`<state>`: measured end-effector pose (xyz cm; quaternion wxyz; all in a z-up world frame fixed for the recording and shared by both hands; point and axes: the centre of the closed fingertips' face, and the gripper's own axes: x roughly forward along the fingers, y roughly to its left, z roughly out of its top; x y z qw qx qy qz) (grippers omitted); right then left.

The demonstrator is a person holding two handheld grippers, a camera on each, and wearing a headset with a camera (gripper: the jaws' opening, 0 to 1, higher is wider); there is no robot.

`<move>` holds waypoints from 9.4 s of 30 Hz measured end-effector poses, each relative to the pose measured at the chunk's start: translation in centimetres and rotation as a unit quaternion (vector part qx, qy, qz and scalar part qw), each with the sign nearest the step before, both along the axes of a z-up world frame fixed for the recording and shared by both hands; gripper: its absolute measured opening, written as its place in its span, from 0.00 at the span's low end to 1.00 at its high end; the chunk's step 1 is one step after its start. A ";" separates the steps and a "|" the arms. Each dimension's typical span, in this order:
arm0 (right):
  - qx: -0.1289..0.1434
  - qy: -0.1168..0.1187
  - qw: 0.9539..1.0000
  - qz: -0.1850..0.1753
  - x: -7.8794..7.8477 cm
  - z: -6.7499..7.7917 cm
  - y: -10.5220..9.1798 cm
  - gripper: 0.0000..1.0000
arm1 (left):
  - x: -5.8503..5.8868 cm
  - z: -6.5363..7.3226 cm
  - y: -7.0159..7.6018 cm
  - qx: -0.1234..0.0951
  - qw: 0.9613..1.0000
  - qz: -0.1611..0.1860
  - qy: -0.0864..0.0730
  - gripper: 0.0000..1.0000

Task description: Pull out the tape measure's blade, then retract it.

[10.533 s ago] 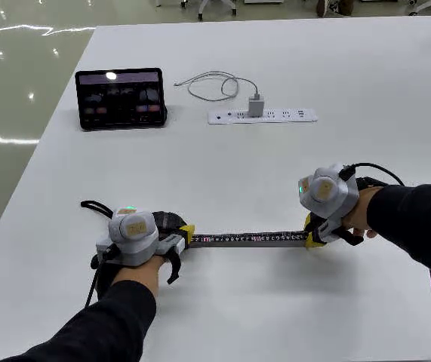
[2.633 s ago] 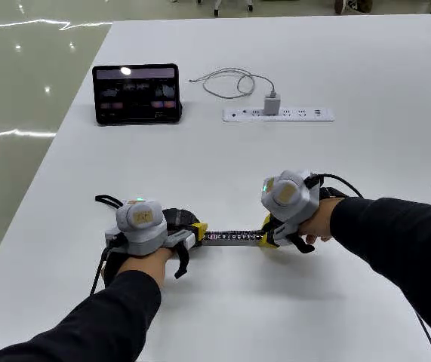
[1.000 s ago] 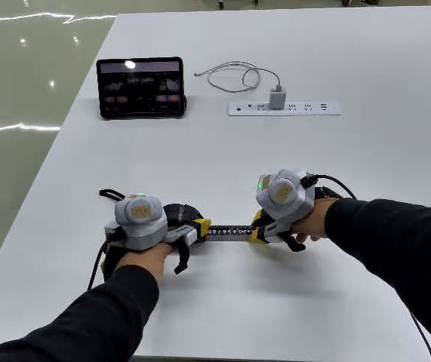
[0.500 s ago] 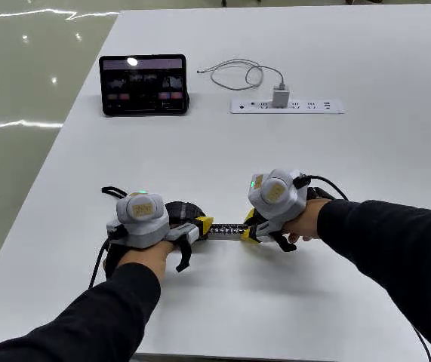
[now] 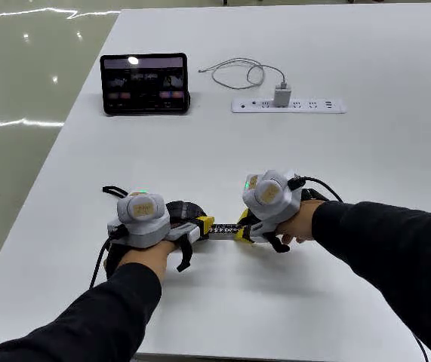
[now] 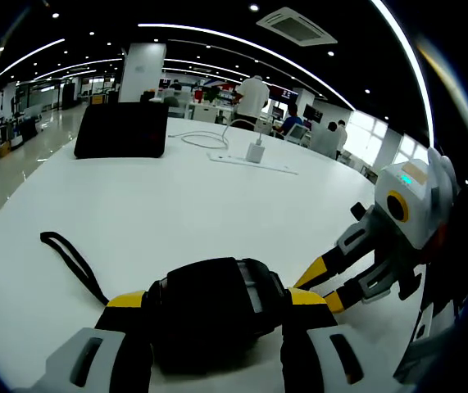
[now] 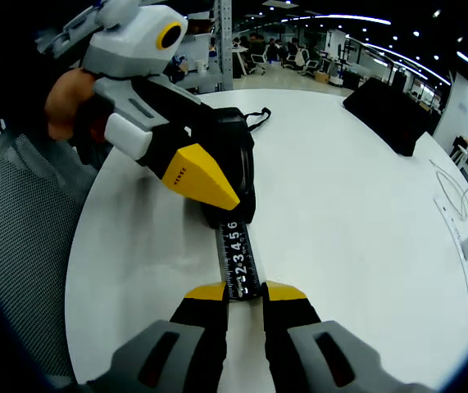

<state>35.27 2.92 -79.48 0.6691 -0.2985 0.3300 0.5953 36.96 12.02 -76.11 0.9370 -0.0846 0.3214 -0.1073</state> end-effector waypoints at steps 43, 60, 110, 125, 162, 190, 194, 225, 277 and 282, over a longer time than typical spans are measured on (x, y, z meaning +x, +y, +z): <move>0.022 -0.005 1.000 0.017 -0.4 0.2 3.1 0.12 | 0.0 0.0 0.0 -0.003 1.000 0.001 0.001 0.60; 0.044 -0.001 0.998 0.033 -0.5 0.3 4.0 0.11 | -0.1 0.0 0.1 -0.004 1.000 0.000 0.002 0.60; 0.039 0.001 0.999 0.011 -0.5 0.1 4.6 0.12 | 0.0 0.0 0.0 -0.007 1.000 -0.010 0.004 0.61; 0.031 -0.005 0.999 0.014 -0.6 0.1 4.6 0.12 | -0.1 0.0 -0.1 -0.002 1.000 -0.013 -0.005 0.63; 0.076 0.035 0.993 -0.084 -1.5 2.3 1.8 0.86 | 0.4 2.4 1.3 0.022 0.997 -0.039 -0.064 1.00; 0.114 0.031 0.972 -0.202 -2.4 3.6 -7.9 1.00 | -3.9 3.0 1.0 0.014 0.981 -0.191 -0.021 1.00; 0.114 0.026 0.971 -0.211 -2.7 3.8 -9.3 1.00 | -4.9 3.4 0.8 0.014 0.977 -0.213 -0.017 1.00; 0.164 -0.035 0.948 -0.270 -5.2 8.5 -20.4 1.00 | -8.6 6.6 7.9 0.050 0.973 -0.223 -0.038 1.00; 0.116 -0.052 0.949 -0.288 -7.9 7.4 -27.8 1.00 | -10.1 5.8 9.4 0.047 0.975 -0.216 -0.015 1.00; 0.113 -0.049 0.950 -0.287 -8.1 7.0 -27.8 1.00 | -10.3 5.6 9.6 0.043 0.976 -0.214 -0.011 1.00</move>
